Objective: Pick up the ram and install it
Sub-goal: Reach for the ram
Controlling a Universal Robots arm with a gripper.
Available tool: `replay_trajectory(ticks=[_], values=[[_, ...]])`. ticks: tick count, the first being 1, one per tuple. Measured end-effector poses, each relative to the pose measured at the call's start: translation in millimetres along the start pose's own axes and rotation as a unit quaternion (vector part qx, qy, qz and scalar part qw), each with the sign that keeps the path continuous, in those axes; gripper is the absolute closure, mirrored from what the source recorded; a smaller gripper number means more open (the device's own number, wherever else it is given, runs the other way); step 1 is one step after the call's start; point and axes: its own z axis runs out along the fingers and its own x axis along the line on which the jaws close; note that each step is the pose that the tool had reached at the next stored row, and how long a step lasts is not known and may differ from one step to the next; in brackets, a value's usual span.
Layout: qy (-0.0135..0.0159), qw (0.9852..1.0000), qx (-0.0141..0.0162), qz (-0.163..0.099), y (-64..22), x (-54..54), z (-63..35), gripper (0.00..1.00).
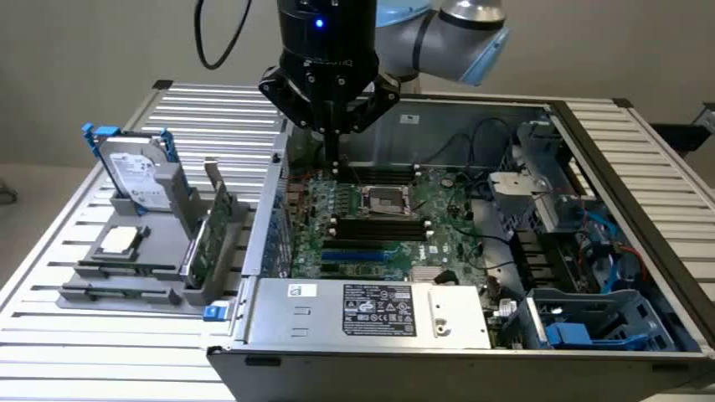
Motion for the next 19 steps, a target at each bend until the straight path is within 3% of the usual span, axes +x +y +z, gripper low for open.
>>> replay_trajectory(ticks=[11,19], values=[[0.0,1.0,0.0,0.0,-1.0,0.3,0.0,0.89],[0.0016,1.0,0.0002,0.0,-4.4,35.0,-0.1,0.89]])
